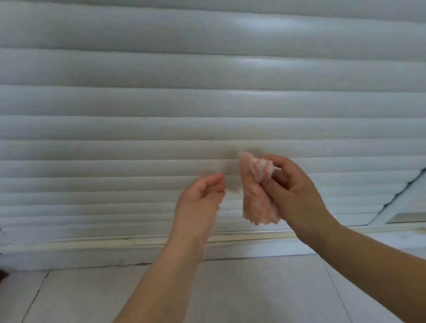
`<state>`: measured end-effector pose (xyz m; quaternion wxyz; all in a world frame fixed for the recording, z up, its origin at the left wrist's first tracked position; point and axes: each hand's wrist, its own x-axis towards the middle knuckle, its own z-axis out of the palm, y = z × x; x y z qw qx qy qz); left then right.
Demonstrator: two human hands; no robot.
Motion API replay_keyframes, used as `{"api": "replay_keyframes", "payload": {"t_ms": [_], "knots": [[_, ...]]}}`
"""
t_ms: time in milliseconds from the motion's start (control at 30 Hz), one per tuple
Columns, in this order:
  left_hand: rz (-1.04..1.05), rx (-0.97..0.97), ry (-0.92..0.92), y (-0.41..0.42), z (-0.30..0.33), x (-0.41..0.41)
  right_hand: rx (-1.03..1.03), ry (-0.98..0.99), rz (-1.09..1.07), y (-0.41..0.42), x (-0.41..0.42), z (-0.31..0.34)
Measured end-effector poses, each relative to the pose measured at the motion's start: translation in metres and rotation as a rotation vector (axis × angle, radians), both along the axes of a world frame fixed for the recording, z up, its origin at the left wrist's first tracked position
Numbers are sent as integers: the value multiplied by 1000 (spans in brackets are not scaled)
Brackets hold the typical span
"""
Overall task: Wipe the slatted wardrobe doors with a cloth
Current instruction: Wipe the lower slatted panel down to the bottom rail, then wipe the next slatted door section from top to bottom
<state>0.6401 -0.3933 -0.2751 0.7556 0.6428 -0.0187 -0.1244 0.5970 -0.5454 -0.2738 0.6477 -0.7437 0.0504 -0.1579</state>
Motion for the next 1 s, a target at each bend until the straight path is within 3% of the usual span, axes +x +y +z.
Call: {"api": "replay_keyframes", "payload": {"t_ms": [100,233,467,733,867,1000], "knots": [[-79,-64,115,-14,45,-9,255,130,33,3,4,42],[-128,-78,220,-18,115,-12,361,259,26,8,5,107],[45,145,271,-3,239,-33,169,391,-55,9,-17,238],[54,175,211,-40,406,-59,258,392,-20,-31,-49,408],[58,173,151,-72,483,-69,219,379,158,-66,-63,491],[49,190,106,-102,538,-79,50,343,66,-98,-71,558]]}}
